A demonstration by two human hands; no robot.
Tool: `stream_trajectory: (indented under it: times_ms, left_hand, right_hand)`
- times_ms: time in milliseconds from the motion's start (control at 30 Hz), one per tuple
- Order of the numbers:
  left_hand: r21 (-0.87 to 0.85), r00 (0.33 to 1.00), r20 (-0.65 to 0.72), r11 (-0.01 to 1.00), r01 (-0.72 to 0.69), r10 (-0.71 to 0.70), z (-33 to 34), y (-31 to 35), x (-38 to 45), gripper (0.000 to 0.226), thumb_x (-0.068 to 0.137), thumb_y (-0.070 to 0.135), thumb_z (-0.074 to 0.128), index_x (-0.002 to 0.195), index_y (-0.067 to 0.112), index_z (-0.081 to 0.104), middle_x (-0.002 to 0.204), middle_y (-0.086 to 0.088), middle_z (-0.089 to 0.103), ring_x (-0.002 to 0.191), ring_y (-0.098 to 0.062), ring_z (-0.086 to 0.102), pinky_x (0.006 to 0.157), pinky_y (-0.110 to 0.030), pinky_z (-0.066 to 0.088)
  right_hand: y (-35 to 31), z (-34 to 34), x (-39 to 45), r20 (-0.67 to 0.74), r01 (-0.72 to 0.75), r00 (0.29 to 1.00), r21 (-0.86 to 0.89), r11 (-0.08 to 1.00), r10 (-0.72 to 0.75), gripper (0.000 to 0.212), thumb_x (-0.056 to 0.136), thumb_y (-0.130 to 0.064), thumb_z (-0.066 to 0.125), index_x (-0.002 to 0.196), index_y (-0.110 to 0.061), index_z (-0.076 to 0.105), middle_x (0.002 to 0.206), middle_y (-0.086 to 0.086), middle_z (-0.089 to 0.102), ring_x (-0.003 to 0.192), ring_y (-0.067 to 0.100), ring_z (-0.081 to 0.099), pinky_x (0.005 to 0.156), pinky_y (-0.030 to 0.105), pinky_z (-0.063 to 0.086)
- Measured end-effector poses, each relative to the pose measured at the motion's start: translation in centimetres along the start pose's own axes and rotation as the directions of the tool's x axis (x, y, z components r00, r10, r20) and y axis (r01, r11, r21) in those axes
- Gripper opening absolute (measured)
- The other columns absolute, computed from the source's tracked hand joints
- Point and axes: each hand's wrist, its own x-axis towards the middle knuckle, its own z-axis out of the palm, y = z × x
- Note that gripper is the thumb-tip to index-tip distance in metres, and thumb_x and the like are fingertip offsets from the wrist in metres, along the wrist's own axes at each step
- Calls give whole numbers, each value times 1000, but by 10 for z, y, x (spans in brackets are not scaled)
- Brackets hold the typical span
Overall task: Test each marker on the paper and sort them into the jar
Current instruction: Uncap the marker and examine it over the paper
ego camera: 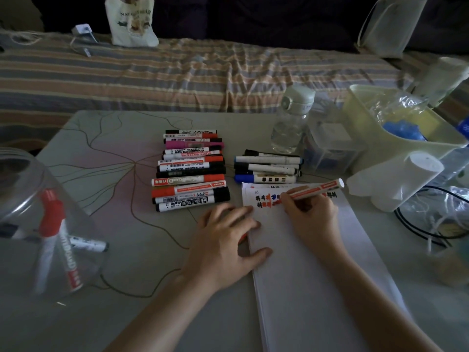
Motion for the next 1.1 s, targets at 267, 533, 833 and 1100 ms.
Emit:
stream_trajectory:
  times_ms: [267, 533, 833, 1100]
  left_hand:
    - [-45, 1000, 12, 999, 2, -2, -5, 3, -1, 57, 82, 70, 43, 119, 32, 61, 139, 14, 48, 131, -13, 35, 108, -34, 28]
    - [-41, 988, -126, 996, 80, -85, -10, 5, -5, 19, 81, 17, 73, 98, 9, 70, 97, -4, 54, 92, -21, 55, 79, -33, 51]
    - [-443, 890, -6, 799, 407, -457, -58, 22, -21, 3, 86, 14, 70, 84, 15, 73, 72, 7, 68, 67, -3, 58, 65, -10, 43]
    - [-835, 629, 541, -268, 480, -559, -89, 56, -46, 7, 87, 6, 65, 88, -1, 68, 75, -12, 69, 70, -22, 65, 57, -26, 58]
  right_hand:
    - [1, 2, 2, -25, -28, 999, 0, 1000, 28, 16, 83, -29, 73, 71, -20, 67, 68, -16, 64, 63, -5, 62, 60, 15, 52]
    - [-16, -11, -1, -14, -148, 987, 284, 947, 158, 24, 90, -27, 67, 68, -18, 67, 54, -6, 58, 47, 0, 48, 46, 14, 39]
    - [-88, -68, -36, 182, -281, 960, 650, 706, 215, 24, 95, -26, 59, 89, -4, 67, 67, 5, 58, 57, 10, 50, 50, 22, 40]
    - [-102, -71, -112, 311, -335, 934, 587, 737, 177, 20, 95, -23, 59, 95, -3, 63, 74, 7, 62, 66, 17, 54, 58, 28, 44]
